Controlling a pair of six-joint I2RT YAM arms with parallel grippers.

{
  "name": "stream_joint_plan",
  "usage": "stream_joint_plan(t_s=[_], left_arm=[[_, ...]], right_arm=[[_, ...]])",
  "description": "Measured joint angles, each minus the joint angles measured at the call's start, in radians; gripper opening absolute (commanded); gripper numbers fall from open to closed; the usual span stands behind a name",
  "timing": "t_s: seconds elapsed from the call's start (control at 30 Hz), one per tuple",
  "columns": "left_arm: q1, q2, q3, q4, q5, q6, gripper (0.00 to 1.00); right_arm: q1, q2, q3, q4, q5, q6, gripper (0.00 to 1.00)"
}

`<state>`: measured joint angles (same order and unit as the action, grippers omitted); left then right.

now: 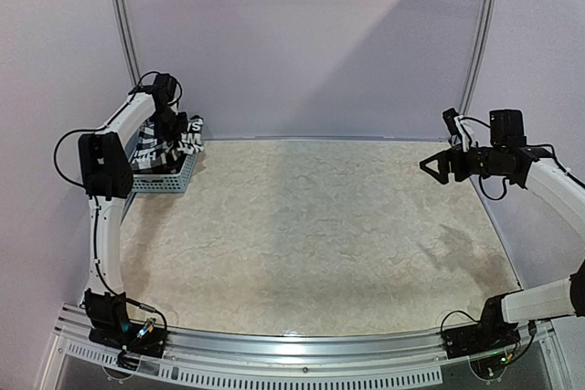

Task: Fold and stack the mixed laundry pile
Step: Pick up the crumpled shirt from the bin, then place the crumpled shirt at the center of the board.

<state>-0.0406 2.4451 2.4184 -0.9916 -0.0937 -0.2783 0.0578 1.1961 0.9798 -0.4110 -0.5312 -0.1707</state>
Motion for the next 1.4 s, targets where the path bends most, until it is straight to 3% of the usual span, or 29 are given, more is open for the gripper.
stream_joint_plan(t_s=[0.23,0.37,0.57,0.8,1.07,1.1,1.17,1.2,1.33,1.4], left_arm=[[-0.003,-0.183,0.011,0.022,0.026,0.005,0.0],[-0.043,-0.33,0.098,0.079,0.076,0.031,0.0],[-0.261,-0.552,0.177,0.226,0.174,0.069,0.0],[-0.47,-0.639,0.205,0.322,0.347,0.033,0.0],[-0.657,-0.665,-0.098,0.32,0.441,-0.073,0.0],[-0.657,-0.645,-0.117,0.315,0.433,-0.092,0.03],[-0.642,-0.565,-0.116,0.305,0.415,-0.143,0.31],[-0.63,-0.504,-0.101,0.298,0.406,-0.171,0.39],[-0.552,-0.32,-0.115,0.277,0.338,-0.257,0.58],[-0.494,-0.294,-0.192,0.25,0.257,-0.248,0.6]], right_arm=[[0.0,-0.002,-0.006,0.0,-0.006,0.0,0.99],[-0.001,-0.003,-0.006,0.001,-0.014,0.001,0.99],[-0.001,-0.008,-0.006,0.001,-0.026,0.002,0.99],[-0.004,-0.042,0.011,-0.016,-0.03,0.006,0.99],[-0.012,-0.101,0.145,-0.099,-0.056,-0.014,0.99],[-0.012,-0.107,0.156,-0.105,-0.062,-0.015,0.99],[-0.012,-0.112,0.17,-0.109,-0.079,-0.014,0.97],[-0.012,-0.111,0.174,-0.112,-0.084,-0.014,0.96],[-0.012,-0.076,0.192,-0.146,-0.079,-0.017,0.91],[-0.006,-0.051,0.196,-0.175,-0.068,-0.034,0.9]])
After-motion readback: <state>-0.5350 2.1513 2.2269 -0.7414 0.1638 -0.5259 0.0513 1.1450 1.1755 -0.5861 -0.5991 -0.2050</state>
